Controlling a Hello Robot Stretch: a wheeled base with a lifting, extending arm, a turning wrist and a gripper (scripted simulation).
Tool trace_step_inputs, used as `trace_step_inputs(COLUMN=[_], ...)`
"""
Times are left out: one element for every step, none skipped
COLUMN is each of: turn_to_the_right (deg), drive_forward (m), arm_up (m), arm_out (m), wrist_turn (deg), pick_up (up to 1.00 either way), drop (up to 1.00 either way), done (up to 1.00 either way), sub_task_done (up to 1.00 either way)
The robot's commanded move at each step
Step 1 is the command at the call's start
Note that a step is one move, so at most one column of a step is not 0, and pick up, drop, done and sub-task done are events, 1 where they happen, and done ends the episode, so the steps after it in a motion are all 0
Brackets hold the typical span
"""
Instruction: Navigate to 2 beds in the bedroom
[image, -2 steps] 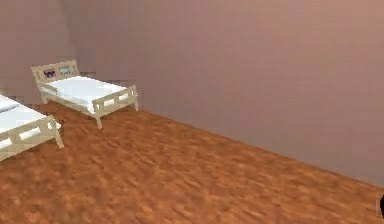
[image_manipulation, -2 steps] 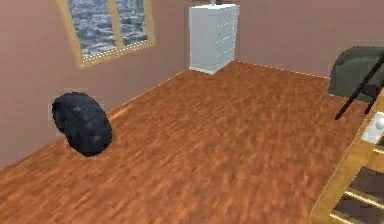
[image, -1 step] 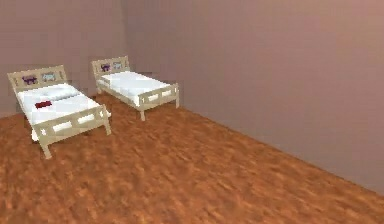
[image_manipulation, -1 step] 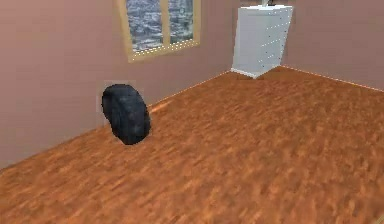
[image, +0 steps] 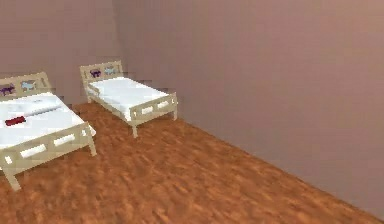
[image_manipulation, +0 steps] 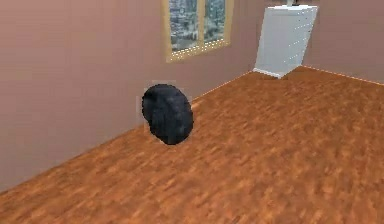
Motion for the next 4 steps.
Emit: trace_step_inputs(turn_to_the_right=[-39.0,0.0,-36.0,0.0], drive_forward=[0.00,0.50,0.00,1.00], arm_up=[0.00,0.00,0.00,0.00], arm_out=[0.00,0.00,0.00,0.00], wrist_turn=[0.0,0.0,0.0,0.0], pick_up=[0.00,0.00,0.00,0.00], drop=[0.00,0.00,0.00,0.00], done=[0.00,0.00,0.00,0.00], sub_task_done=[0.00,0.00,0.00,0.00])
